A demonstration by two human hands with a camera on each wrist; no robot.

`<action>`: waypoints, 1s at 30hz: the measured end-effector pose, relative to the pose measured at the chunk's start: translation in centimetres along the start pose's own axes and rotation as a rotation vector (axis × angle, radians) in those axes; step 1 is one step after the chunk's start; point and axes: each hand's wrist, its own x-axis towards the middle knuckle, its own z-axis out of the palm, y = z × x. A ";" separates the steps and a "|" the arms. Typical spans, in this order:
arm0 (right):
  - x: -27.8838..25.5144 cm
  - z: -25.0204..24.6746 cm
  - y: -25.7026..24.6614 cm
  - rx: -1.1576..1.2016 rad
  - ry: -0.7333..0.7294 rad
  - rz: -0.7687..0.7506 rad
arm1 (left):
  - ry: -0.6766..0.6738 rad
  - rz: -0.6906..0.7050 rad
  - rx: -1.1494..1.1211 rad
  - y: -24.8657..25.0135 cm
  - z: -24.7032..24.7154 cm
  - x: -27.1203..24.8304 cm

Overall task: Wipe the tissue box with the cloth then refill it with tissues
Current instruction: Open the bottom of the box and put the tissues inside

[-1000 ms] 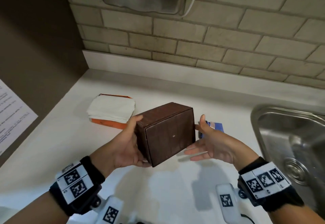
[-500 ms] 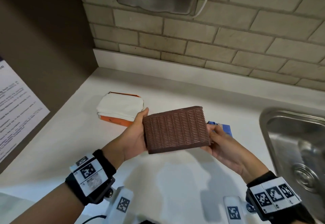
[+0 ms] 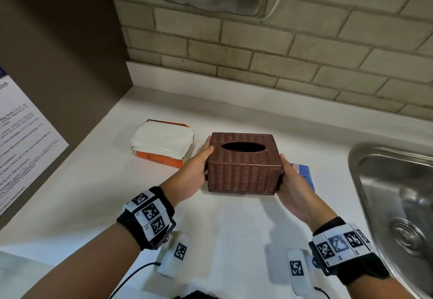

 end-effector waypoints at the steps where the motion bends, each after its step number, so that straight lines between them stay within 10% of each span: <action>1: -1.2 1.4 -0.8 -0.020 0.012 -0.011 | -0.004 0.003 0.001 0.0 -0.1 0.1; 8: -0.5 2.1 0.0 -0.161 -0.159 0.051 | 0.028 -0.047 0.123 0.3 -0.7 -0.3; 12: 0.8 0.4 -0.2 -0.192 0.082 -0.040 | 0.049 -0.032 0.201 1.3 -0.5 -0.9; 30: 2.0 2.0 -2.4 -0.908 0.082 0.190 | 0.118 0.015 0.893 2.4 -0.5 -0.1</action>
